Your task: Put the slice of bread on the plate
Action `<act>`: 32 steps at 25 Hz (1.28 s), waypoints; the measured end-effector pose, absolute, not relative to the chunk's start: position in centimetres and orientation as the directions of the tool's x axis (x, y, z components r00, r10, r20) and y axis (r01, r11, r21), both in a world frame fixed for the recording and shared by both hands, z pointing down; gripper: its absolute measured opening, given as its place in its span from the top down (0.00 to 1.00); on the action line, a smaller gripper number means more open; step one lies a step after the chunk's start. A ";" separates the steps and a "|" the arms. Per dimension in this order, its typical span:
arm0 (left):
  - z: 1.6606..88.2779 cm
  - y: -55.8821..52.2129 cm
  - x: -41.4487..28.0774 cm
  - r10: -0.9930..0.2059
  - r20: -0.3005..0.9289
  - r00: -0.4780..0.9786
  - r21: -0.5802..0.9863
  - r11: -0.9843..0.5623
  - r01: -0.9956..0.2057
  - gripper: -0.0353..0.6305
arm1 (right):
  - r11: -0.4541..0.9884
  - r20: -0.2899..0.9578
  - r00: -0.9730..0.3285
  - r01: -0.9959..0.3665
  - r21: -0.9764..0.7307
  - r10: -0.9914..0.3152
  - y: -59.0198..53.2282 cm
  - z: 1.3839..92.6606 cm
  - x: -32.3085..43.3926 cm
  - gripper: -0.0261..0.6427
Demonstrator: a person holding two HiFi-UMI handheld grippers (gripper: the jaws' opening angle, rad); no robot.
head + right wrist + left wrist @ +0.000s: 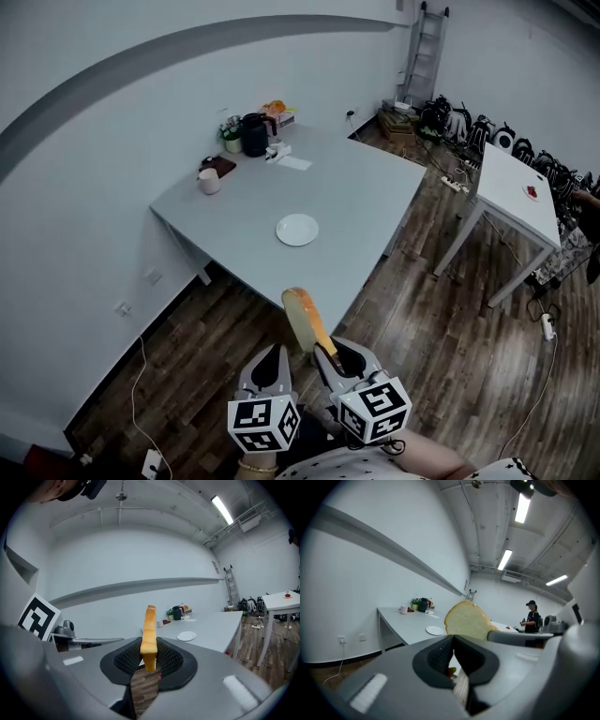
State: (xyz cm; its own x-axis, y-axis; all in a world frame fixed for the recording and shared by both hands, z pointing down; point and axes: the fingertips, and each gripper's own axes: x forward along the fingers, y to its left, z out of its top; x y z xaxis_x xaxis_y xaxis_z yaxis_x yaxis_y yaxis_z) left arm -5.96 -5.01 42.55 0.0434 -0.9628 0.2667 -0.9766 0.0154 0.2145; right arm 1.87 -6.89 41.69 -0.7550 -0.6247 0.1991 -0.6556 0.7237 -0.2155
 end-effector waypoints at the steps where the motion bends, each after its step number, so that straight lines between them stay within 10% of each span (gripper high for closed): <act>1: 43.0 -5.8 -6.3 -0.960 0.276 0.043 0.216 0.018 -0.976 0.94 | 0.719 0.211 -0.753 -0.658 -0.224 -0.623 -7.7 42.3 1.8 0.83; 32: 50.1 -43.9 -19.3 -0.880 0.366 0.301 0.192 -0.245 -0.950 0.94 | 0.425 0.477 -0.620 -0.780 -0.459 -0.624 -45.9 56.3 -12.2 0.83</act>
State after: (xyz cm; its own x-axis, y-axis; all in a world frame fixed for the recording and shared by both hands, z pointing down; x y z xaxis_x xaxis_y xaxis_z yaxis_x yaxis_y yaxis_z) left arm -19.31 -43.91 50.09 0.3012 -0.8804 0.3664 -0.9503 -0.2453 0.1917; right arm -12.19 -45.93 56.30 -0.6196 -0.6237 0.4766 -0.7805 0.4248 -0.4587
